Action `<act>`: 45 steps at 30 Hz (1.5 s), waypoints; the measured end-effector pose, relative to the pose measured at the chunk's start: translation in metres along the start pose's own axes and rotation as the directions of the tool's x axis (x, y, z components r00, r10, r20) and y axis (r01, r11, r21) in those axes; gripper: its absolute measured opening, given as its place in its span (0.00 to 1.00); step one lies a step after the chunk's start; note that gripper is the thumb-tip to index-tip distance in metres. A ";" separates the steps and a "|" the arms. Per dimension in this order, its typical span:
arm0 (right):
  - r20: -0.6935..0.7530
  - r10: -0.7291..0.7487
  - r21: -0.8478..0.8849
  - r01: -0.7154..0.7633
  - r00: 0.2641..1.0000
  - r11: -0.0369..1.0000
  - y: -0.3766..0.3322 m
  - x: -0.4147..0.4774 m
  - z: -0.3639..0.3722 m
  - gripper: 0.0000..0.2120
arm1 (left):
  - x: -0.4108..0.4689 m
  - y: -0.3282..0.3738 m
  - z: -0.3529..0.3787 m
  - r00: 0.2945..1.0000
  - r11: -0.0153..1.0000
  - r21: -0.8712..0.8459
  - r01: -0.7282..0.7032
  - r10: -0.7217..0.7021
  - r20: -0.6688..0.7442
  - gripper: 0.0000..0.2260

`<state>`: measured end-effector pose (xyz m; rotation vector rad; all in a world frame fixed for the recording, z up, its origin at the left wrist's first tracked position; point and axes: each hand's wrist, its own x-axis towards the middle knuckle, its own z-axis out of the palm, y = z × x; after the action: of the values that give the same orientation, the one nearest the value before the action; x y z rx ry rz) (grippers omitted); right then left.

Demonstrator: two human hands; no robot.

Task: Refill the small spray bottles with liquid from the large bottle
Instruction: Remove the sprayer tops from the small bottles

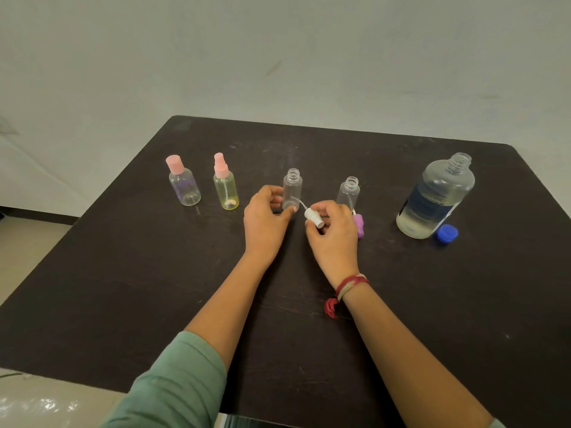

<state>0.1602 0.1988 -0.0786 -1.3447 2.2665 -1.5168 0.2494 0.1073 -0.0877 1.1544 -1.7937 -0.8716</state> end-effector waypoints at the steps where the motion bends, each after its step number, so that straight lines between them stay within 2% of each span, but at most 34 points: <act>1: 0.011 0.011 -0.005 -0.011 1.000 1.000 0.001 0.002 0.002 0.09 | 0.002 -0.001 0.001 1.000 1.000 0.007 0.001 -0.001 -0.005 0.14; 5: 0.044 0.037 -0.077 -0.034 0.998 0.996 0.002 0.008 0.007 0.08 | 0.006 0.001 0.003 1.000 0.995 0.095 0.005 -0.004 -0.005 0.13; 11: 0.051 0.022 -0.140 -0.015 0.998 0.990 0.004 0.013 0.011 0.06 | 0.013 0.000 0.003 0.997 0.982 0.187 -0.010 -0.006 0.081 0.20; 14: 0.055 0.016 -0.151 -0.008 0.998 0.989 0.006 0.013 0.011 0.06 | 0.018 -0.001 0.003 0.993 0.977 0.212 -0.028 0.004 0.116 0.15; 16: 0.052 0.021 -0.151 -0.013 0.998 0.988 0.006 0.013 0.011 0.05 | 0.020 -0.002 0.002 0.992 0.976 0.216 -0.024 -0.003 0.124 0.14; 24: 0.039 -0.010 -0.208 0.018 0.999 0.978 0.007 0.012 0.015 0.04 | 0.020 -0.003 -0.002 0.989 0.985 0.174 -0.014 -0.012 0.147 0.19; 28: 0.079 0.005 -0.256 0.016 0.997 0.967 0.004 0.011 0.014 0.06 | 0.011 -0.001 -0.007 0.991 0.993 0.114 -0.013 -0.003 0.134 0.28; 30: 0.084 0.010 -0.235 0.010 0.996 0.972 0.003 0.008 0.011 0.09 | 0.001 0.001 -0.013 0.993 0.996 0.090 -0.012 0.002 0.117 0.30; 33: 0.062 -0.008 -0.169 0.019 0.998 0.985 -0.003 -0.002 0.004 0.13 | -0.023 0.000 -0.027 0.997 0.995 0.094 -0.043 0.037 0.067 0.25; 35: 0.017 -0.034 -0.137 0.036 0.999 0.990 -0.008 -0.009 -0.001 0.15 | -0.036 -0.001 -0.037 0.996 0.991 0.107 -0.080 0.084 -0.041 0.22; 37: -0.043 -0.071 -0.088 0.067 0.997 0.994 -0.014 -0.013 -0.004 0.15 | -0.033 -0.003 -0.045 0.973 0.991 0.103 -0.081 0.101 -0.209 0.23; 40: -0.078 -0.147 0.059 0.151 0.986 0.987 -0.026 -0.020 -0.004 0.13 | -0.011 -0.006 -0.050 0.941 0.999 -0.007 0.054 -0.053 -0.334 0.32; 42: -0.057 -0.197 0.096 0.202 0.979 0.975 -0.034 -0.026 -0.001 0.12 | 0.003 -0.007 -0.045 0.932 0.989 -0.049 0.137 -0.145 -0.332 0.36; 45: -0.008 -0.245 0.094 0.245 0.969 0.965 -0.039 -0.036 0.005 0.11 | 0.016 -0.011 -0.036 0.916 0.974 -0.102 0.204 -0.227 -0.330 0.36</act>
<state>0.2084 0.2163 -0.0636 -1.6490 2.0589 -1.6667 0.2814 0.0843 -0.0779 1.3863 -1.3654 -0.7922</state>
